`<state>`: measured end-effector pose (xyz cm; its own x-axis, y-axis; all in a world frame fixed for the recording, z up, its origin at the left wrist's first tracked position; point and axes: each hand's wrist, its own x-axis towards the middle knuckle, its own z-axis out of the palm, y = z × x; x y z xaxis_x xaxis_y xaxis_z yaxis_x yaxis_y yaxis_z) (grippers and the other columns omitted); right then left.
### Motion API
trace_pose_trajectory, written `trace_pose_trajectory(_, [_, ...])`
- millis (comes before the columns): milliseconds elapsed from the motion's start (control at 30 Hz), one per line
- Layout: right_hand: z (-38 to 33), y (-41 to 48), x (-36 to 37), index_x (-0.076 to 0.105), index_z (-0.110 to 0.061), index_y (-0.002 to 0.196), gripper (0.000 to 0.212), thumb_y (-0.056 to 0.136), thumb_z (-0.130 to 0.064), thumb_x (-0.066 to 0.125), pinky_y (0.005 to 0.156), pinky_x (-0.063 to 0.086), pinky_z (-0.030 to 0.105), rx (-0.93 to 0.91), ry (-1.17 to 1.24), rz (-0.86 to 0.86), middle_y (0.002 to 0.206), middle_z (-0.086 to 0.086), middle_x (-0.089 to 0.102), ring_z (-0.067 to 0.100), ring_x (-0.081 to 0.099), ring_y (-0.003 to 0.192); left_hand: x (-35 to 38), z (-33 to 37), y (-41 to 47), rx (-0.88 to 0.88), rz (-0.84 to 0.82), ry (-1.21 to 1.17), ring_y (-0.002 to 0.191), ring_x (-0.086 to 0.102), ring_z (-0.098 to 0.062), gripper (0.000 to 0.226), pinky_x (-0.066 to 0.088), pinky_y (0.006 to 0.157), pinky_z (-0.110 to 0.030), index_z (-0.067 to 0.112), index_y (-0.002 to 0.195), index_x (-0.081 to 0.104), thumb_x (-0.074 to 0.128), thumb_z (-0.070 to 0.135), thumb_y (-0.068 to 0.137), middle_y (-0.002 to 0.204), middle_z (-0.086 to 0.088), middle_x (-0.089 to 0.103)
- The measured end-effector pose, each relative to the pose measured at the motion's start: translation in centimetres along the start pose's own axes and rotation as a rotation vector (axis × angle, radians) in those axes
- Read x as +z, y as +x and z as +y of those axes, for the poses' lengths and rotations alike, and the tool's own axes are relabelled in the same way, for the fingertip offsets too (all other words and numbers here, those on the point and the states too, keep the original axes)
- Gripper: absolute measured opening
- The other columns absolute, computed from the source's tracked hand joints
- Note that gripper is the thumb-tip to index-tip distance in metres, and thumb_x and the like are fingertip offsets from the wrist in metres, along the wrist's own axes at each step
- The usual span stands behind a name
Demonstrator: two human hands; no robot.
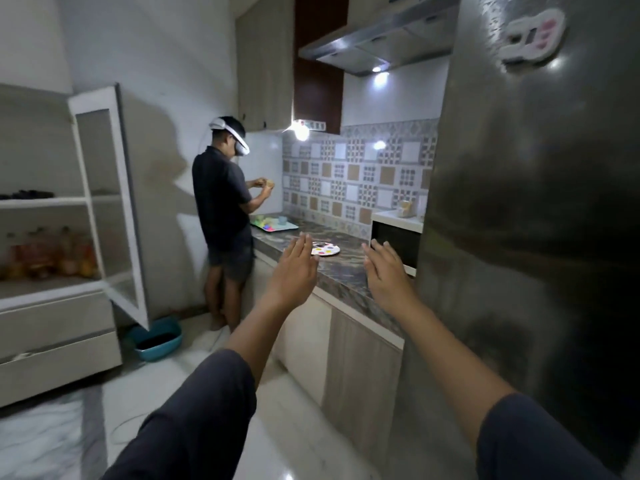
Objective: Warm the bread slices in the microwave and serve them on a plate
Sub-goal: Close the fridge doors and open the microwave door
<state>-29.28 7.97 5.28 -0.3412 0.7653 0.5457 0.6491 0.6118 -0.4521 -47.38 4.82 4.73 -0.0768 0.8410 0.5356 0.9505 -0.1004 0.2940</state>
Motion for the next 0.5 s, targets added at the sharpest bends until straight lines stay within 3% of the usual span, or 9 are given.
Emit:
trace_pose_trajectory(200, [0.5, 6.8, 7.9, 0.036, -0.009, 0.142, 0.041, 0.102, -0.018, 0.031, 0.116, 0.007, 0.026, -0.006, 0.057, -0.052, 0.154, 0.010, 0.026, 0.021, 0.014, 0.145, 0.7, -8.1, 4.6, -0.093, 0.008, -0.014, 0.146, 0.002, -0.019, 0.050, 0.000, 0.116, -0.026, 0.005, 0.147, 0.013, 0.021, 0.025, 0.102, 0.157, -0.009, 0.009])
trace_pose_trajectory(500, [6.0, 18.1, 16.6, 0.037, -0.008, 0.141, 0.042, 0.102, -0.019, 0.031, 0.114, 0.010, 0.026, 0.079, 0.103, -0.148, 0.153, 0.009, 0.027, 0.021, 0.015, 0.145, 7.9, -17.1, 14.4, -0.189, -0.071, -0.026, 0.146, 0.002, -0.020, 0.051, 0.003, 0.117, -0.031, 0.006, 0.148, 0.014, 0.024, 0.026, 0.102, 0.158, -0.009, 0.008])
